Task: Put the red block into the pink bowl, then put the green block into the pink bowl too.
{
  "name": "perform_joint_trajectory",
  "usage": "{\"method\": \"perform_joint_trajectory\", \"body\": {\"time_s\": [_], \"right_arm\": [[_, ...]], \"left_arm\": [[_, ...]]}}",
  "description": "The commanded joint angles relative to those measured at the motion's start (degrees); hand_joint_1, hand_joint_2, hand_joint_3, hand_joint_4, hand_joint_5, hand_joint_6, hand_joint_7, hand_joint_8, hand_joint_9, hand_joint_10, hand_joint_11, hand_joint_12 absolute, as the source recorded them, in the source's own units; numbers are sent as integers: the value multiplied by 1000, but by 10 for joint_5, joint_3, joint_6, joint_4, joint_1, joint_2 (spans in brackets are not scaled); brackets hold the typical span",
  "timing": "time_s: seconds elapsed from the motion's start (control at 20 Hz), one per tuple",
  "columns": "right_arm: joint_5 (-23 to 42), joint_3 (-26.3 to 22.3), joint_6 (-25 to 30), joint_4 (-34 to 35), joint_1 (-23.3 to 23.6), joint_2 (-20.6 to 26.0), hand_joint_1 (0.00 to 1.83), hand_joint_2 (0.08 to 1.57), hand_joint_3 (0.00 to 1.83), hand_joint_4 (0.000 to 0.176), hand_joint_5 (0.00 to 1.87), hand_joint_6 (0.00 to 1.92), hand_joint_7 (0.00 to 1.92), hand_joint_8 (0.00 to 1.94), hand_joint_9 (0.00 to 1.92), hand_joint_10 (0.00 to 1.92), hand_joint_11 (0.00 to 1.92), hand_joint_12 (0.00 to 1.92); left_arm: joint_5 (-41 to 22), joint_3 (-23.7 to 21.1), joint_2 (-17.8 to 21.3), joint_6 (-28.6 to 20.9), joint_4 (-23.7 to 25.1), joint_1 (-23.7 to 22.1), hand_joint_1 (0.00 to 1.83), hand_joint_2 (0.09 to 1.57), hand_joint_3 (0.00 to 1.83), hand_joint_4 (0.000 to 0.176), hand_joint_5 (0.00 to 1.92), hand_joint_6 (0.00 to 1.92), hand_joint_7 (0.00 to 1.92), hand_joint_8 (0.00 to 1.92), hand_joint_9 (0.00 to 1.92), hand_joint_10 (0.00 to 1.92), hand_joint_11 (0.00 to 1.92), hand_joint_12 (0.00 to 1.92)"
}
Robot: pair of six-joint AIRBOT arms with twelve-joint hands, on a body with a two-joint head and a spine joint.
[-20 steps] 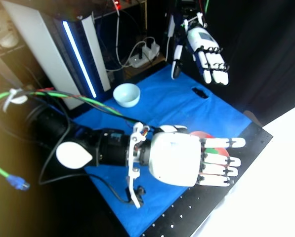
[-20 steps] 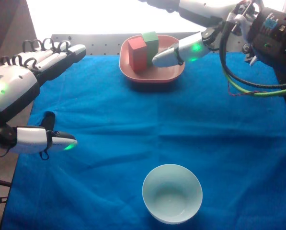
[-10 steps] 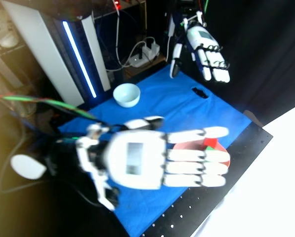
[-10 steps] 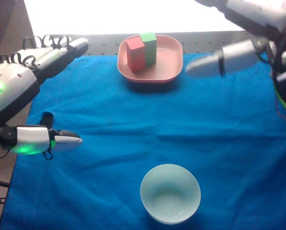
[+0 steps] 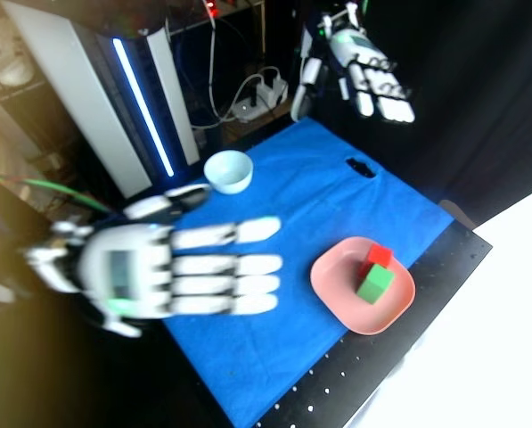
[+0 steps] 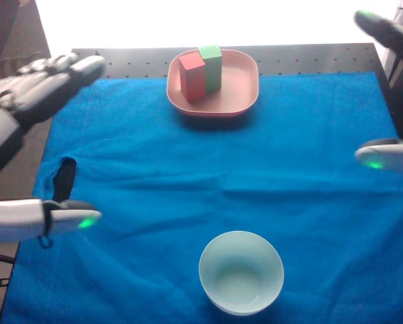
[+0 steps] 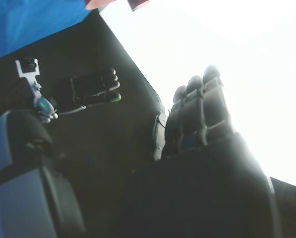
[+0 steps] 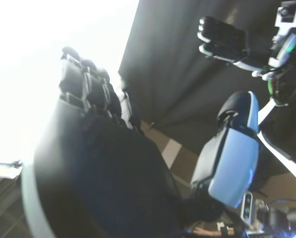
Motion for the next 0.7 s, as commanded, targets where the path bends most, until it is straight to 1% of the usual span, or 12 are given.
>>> {"method": "perform_joint_trajectory", "body": {"time_s": [0.0,0.05,0.15,0.2,0.25,0.3,0.35,0.45,0.5,0.55,0.6,0.65], "right_arm": [[99,-8,1,29,-13,5,903,762,0,147,16,1,3,0,0,0,0,0],[115,-22,-1,47,-40,12,851,757,0,148,9,0,0,0,0,0,0,0],[142,-50,-7,80,-87,25,842,766,0,171,2,0,0,0,0,0,0,0],[154,-58,-8,96,-101,27,848,763,0,160,7,3,11,4,0,0,0,0],[164,-63,-8,107,-110,28,828,751,0,170,7,2,12,4,0,0,0,0],[171,-67,-8,116,-118,28,807,742,0,160,7,2,19,6,0,0,0,0],[173,-70,-8,117,-120,28,790,749,0,142,1,0,19,5,0,0,0,0],[175,-74,-8,117,-123,31,779,740,0,161,13,5,25,6,0,0,0,0],[177,-76,-8,117,-123,32,780,744,0,173,5,1,23,5,0,0,0,0],[181,-78,-8,117,-124,33,778,734,0,175,10,3,26,5,0,0,0,0],[186,-79,-8,117,-124,34,747,728,0,176,12,3,39,9,0,0,0,0],[193,-81,-8,117,-124,36,719,732,0,176,6,1,44,10,2,0,0,0]], "left_arm": [[-103,-4,8,-5,-10,3,796,835,0,175,0,0,0,0,0,0,0,0],[-117,-8,10,-6,-19,15,742,835,0,176,5,2,0,0,0,0,0,0],[-134,-14,11,-10,-26,28,713,824,0,172,3,1,0,0,0,0,0,0],[-138,-14,11,-13,-28,32,712,820,0,175,5,2,0,0,0,0,0,0],[-143,-16,11,-16,-31,36,715,834,0,176,7,2,0,0,0,0,0,0],[-150,-16,11,-23,-33,42,686,856,8,165,4,0,0,0,0,0,6,2],[-155,-16,11,-27,-35,46,668,868,12,155,0,0,0,0,0,0,21,10],[-167,-17,12,-34,-37,55,639,875,14,142,0,0,0,0,0,0,47,23],[-171,-19,13,-34,-37,57,633,881,16,130,0,0,0,0,0,0,53,26],[-177,-21,16,-34,-37,60,620,889,17,126,1,0,0,0,0,0,65,34],[-181,-23,18,-34,-37,62,630,887,15,131,2,1,0,0,0,0,78,42],[-192,-26,21,-34,-37,66,608,879,10,150,13,4,0,0,0,0,86,50]]}}
